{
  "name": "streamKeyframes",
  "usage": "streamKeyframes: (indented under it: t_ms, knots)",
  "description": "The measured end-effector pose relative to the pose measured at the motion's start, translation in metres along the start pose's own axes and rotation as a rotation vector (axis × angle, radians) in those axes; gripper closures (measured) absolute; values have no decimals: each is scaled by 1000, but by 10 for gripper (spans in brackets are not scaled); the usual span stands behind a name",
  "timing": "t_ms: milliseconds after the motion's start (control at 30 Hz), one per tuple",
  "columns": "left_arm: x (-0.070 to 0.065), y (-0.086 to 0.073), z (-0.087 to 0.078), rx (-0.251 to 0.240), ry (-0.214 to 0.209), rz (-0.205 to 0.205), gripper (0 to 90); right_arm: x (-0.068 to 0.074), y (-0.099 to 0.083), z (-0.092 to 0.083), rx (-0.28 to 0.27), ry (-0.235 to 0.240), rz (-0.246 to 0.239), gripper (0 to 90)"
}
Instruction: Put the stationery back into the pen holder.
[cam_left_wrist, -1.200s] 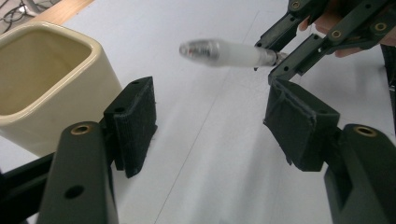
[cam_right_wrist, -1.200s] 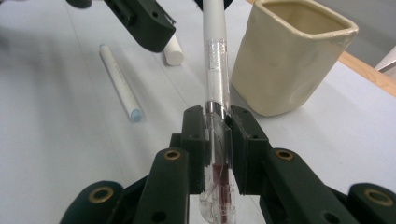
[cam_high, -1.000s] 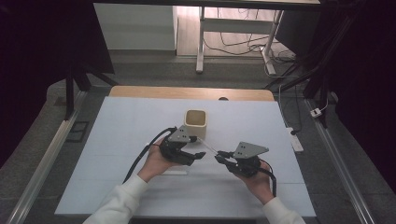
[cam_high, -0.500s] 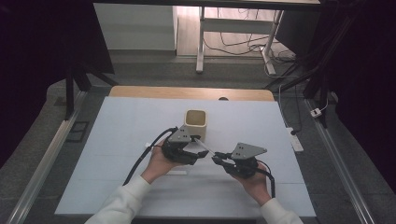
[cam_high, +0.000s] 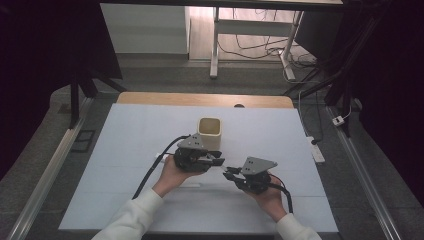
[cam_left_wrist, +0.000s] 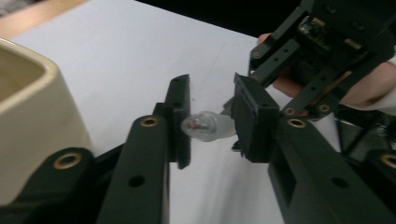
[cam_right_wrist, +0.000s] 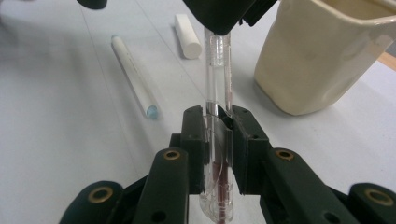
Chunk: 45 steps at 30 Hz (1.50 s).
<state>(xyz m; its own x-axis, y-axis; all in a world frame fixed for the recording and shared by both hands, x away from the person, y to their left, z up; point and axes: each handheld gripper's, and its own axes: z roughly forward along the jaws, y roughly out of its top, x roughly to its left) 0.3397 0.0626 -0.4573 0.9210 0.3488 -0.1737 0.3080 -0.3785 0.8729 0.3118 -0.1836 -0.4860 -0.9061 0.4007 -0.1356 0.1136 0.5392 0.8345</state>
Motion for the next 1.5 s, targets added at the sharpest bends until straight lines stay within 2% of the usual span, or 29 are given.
streamKeyframes:
  t_ms: [67,233,500,700,900,1233,1367,1500]
  knots:
    - [1,0,0,-2,-31,-14,729,0,-1,1,1,2,-1,758]
    - [-1,1,2,21,-76,-5,783,0,-3,3,19,-17,-10,739]
    - [-5,4,0,19,-51,14,791,-1,-5,2,0,-23,16,701]
    - [-5,7,-7,2,-20,25,791,-5,-5,0,-16,-40,43,597]
    - [-2,9,-16,-13,0,18,791,-8,-6,-4,-34,-51,74,529]
    - [2,9,-25,-24,28,16,791,-17,-17,-24,-47,-86,136,455]
    - [2,9,-29,-30,32,14,791,-21,-25,-35,-31,-101,171,427]
    - [3,10,-31,-38,37,13,791,-24,-33,-45,-59,-122,198,416]
